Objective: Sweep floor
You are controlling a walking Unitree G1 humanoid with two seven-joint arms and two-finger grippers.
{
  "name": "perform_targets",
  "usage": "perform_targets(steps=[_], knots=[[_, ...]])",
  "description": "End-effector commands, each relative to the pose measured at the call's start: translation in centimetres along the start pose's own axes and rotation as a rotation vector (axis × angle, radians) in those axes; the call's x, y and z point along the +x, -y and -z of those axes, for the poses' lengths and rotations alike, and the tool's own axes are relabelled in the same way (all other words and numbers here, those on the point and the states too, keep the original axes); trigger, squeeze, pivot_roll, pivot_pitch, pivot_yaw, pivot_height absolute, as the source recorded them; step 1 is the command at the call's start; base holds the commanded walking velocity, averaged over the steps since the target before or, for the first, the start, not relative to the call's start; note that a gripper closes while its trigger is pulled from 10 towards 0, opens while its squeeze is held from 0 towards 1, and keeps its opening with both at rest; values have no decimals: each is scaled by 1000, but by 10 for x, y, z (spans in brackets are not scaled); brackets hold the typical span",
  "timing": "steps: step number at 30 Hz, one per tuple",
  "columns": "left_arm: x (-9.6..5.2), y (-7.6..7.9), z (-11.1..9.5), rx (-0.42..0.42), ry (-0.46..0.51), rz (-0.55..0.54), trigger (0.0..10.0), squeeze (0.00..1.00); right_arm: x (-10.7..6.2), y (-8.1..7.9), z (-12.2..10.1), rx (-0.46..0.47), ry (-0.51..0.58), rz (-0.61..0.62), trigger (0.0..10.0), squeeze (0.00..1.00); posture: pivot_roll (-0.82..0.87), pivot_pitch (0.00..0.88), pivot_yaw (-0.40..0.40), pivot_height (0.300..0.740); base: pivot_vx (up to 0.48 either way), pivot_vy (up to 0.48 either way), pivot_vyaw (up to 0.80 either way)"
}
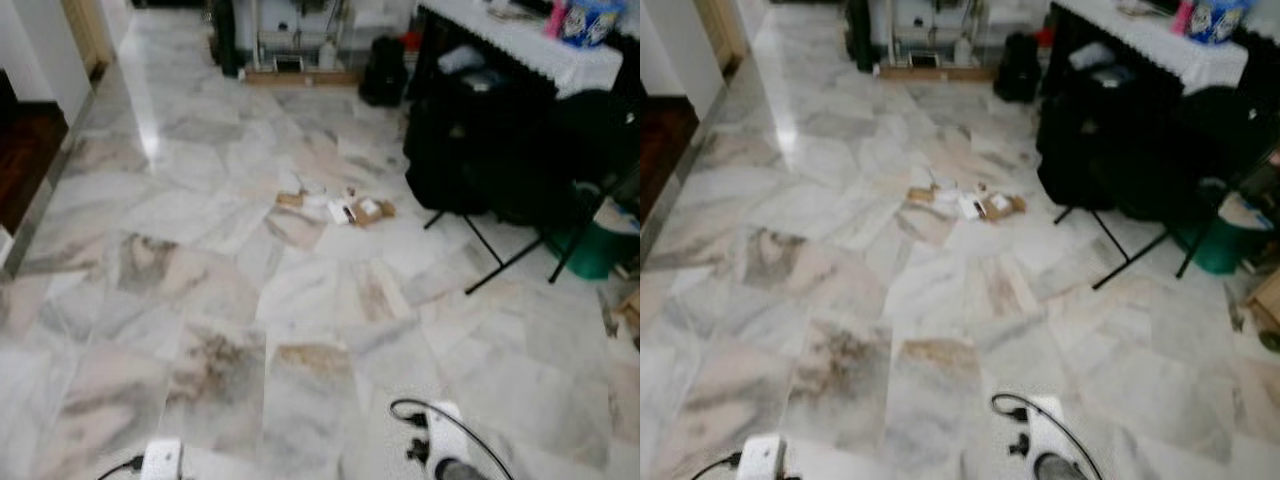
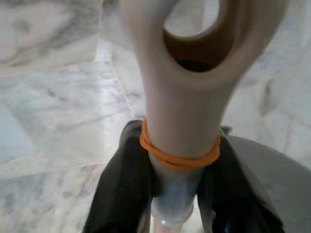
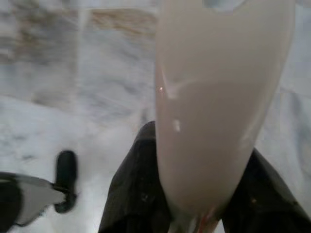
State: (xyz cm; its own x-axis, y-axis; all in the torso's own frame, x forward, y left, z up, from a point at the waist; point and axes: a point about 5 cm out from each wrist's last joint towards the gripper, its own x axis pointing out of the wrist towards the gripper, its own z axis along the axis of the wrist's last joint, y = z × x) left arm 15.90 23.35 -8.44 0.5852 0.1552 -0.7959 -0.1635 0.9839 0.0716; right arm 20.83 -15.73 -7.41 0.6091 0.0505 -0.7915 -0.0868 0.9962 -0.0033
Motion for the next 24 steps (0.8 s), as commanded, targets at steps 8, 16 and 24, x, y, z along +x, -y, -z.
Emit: perform_targets(steps=[8, 16, 24], knots=[[1, 9, -1, -9, 8, 14, 10000, 0, -2, 11, 3, 10, 0, 20, 10000, 0, 46, 58, -71, 740, 349, 0, 700], [1, 10, -2, -19, 10, 9, 10000, 0, -1, 10, 1, 4, 5, 9, 10000, 0, 45, 60, -75, 740, 346, 0, 800], [1, 10, -3, -23, 12, 4, 10000, 0, -1, 8, -1, 1, 11, -1, 10000, 0, 48, 55, -79, 740, 339, 0, 800]])
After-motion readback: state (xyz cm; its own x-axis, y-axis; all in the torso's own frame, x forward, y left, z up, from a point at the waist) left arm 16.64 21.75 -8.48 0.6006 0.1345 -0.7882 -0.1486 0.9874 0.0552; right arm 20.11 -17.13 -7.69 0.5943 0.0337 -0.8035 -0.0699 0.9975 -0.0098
